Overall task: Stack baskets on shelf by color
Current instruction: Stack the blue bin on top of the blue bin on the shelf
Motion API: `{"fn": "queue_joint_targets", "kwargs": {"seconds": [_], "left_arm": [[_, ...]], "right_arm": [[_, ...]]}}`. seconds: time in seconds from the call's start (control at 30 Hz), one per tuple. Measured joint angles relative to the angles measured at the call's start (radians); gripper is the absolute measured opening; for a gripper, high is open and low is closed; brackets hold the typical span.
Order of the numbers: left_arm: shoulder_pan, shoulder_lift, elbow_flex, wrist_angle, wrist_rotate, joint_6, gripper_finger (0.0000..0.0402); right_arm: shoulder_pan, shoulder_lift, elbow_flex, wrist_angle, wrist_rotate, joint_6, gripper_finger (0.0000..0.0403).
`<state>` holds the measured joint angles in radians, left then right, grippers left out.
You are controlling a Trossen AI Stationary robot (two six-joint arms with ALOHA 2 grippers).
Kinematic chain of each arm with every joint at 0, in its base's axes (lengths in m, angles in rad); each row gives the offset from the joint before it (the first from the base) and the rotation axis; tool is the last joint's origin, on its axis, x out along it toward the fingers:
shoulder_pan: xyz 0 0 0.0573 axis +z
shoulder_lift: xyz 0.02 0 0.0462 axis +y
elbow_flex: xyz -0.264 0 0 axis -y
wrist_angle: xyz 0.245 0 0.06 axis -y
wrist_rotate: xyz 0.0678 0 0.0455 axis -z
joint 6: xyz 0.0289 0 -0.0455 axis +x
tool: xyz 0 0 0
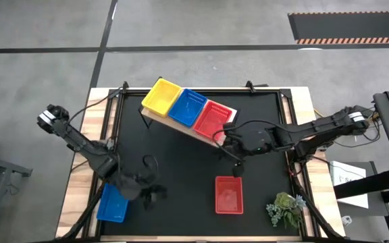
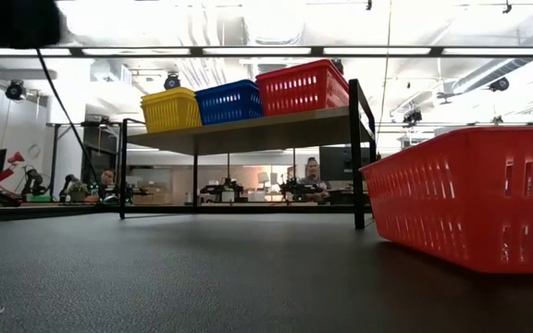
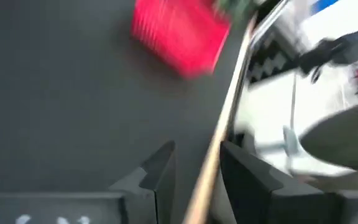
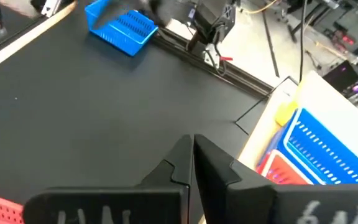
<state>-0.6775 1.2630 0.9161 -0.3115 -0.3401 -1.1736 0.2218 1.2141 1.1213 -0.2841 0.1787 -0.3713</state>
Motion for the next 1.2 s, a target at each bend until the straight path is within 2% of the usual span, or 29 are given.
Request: {"fn": "queue_joint_targets", "kwargs": {"seconds": [0.13, 0.23, 0.3, 0.43, 0.6, 0.7, 0.87, 1.2], "left_arm": [[-0.044, 0.097, 0.165, -0.342, 0.294, -0.410, 0.0092], [-0.068, 0.165, 0.255, -0.572, 0.461, -0.614, 0.0077], [-0.080, 0.196, 0.277, -0.629, 0.470, -0.668, 0.0068], [-0.101, 0.245, 0.246, -0.580, 0.458, -0.721, 0.0056], [-0.106, 0.290, 0.229, -0.652, 0.612, -0.819, 0.0054], [-0.115, 0.286, 0.228, -0.653, 0.636, -0.818, 0.0060], [-0.138, 0.274, 0.211, -0.701, 0.594, -0.823, 0.0088], [-0.160, 0.274, 0.091, -0.684, 0.593, -0.836, 0.0173]], "right_arm": [[0.000, -0.057, -0.078, 0.047, 0.000, -0.008, 0.0009], [0.000, -0.085, -0.127, 0.104, 0.000, -0.027, 0.0009], [0.000, -0.097, -0.139, 0.112, 0.000, -0.056, 0.0009], [0.000, -0.115, -0.147, 0.112, 0.000, -0.061, 0.0009], [0.000, -0.122, -0.173, 0.108, 0.000, -0.076, 0.0009], [0.000, -0.127, -0.177, 0.106, 0.000, -0.076, 0.0009], [0.000, -0.128, -0.177, 0.107, 0.000, -0.061, 0.0009], [0.000, -0.128, -0.177, 0.102, 0.000, -0.048, 0.0009]]}}
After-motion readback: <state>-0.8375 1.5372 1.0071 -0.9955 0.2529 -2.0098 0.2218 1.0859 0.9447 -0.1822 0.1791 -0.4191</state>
